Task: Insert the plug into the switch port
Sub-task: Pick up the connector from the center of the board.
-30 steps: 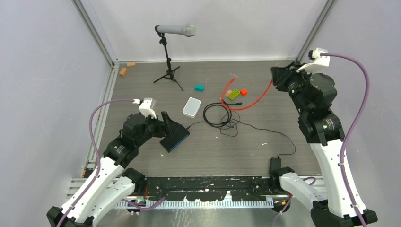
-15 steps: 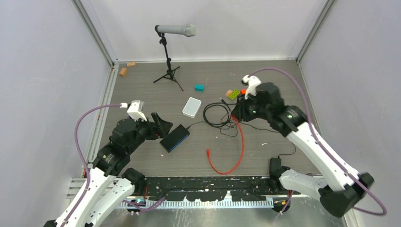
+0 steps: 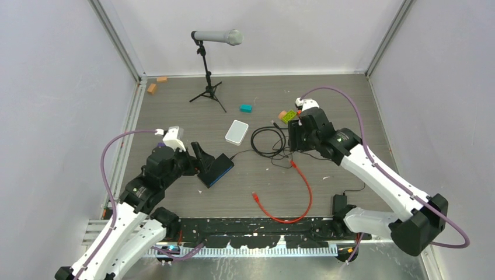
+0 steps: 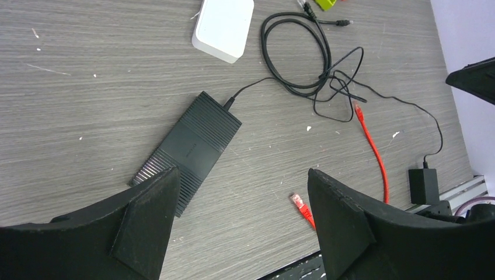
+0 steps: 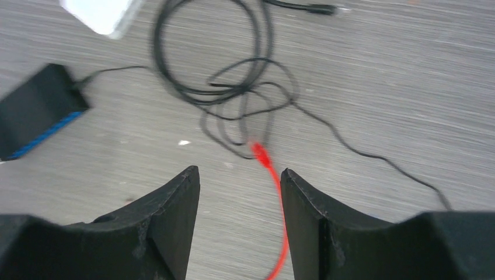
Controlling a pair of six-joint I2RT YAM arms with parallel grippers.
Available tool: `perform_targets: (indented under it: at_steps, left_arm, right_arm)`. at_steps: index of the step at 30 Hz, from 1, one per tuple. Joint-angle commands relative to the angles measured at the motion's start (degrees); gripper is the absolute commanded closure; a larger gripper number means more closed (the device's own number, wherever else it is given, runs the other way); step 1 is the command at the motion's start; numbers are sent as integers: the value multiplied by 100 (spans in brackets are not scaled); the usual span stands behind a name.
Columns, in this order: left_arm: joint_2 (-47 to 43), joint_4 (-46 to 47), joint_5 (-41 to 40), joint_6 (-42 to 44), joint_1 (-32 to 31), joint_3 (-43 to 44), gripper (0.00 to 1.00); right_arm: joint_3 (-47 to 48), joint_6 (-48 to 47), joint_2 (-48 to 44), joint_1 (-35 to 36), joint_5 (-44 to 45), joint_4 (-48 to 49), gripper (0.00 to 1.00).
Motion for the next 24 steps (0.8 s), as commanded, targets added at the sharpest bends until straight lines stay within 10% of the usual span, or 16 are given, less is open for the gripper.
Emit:
perform_targets:
  at_steps: [1, 11, 24]
  left_arm:
    - [135, 182, 97, 40, -11, -86, 18]
    - [238, 292, 392, 27, -8, -339, 18]
    - [272, 313, 361, 14, -11, -429, 18]
  right_arm:
    - [-595, 810, -508, 589, -972, 1285, 42]
    - [-2274, 1321, -219, 3522, 708, 2811, 44]
    - [-2241, 1682, 1900, 4283, 1357, 4036, 47]
